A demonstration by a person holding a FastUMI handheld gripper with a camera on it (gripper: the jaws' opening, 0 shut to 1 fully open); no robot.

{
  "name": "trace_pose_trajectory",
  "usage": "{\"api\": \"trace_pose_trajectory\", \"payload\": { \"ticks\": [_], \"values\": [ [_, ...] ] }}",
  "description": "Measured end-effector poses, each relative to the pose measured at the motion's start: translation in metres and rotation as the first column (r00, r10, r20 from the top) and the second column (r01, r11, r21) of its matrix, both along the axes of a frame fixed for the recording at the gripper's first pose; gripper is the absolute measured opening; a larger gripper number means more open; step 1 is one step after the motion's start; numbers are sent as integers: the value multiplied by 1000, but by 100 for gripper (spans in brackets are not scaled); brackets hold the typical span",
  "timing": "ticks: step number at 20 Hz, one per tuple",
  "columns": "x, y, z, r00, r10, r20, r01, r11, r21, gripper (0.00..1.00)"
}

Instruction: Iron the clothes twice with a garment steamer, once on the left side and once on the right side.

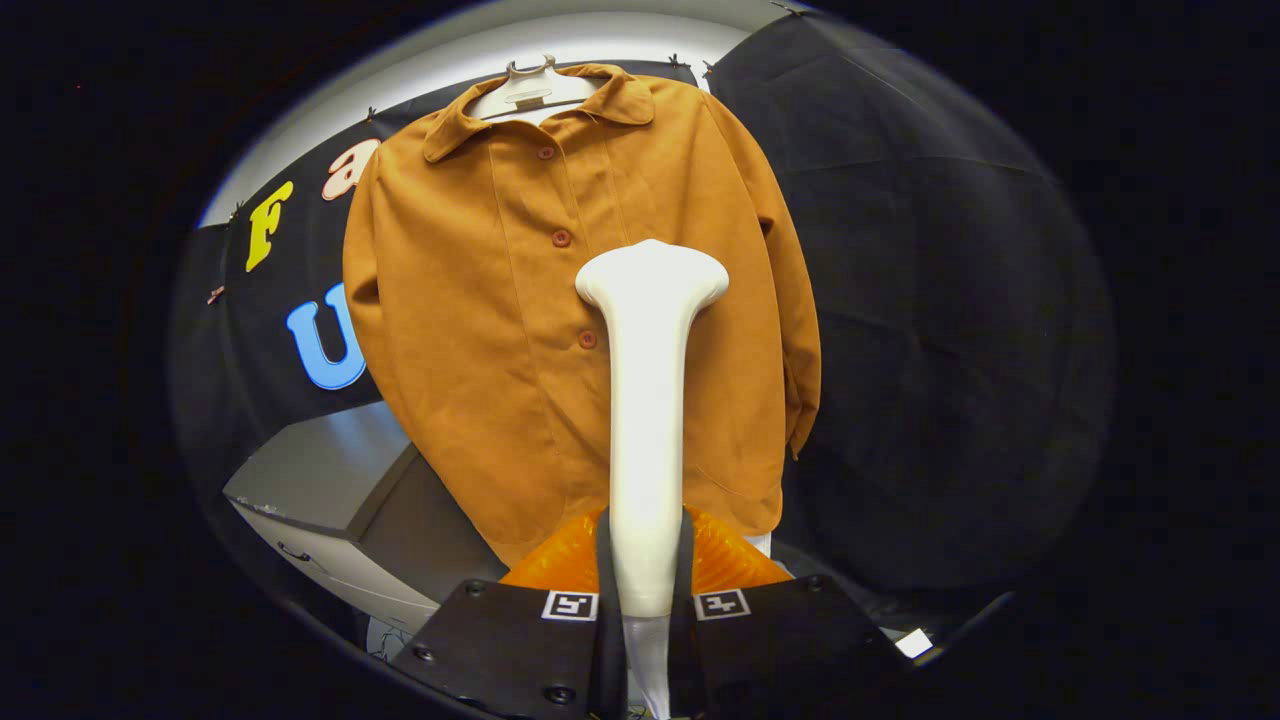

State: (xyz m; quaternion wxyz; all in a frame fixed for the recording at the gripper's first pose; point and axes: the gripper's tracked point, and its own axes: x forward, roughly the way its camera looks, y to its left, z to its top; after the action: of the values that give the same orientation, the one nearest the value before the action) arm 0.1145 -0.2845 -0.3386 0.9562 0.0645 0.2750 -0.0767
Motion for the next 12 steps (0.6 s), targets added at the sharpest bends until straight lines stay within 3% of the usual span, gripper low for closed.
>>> {"api": "trace_pose_trajectory", "payload": {
  "ticks": [12],
  "values": [
    [-59,-5,-62,982,-57,-182,58,998,0,20]
  ]
}}
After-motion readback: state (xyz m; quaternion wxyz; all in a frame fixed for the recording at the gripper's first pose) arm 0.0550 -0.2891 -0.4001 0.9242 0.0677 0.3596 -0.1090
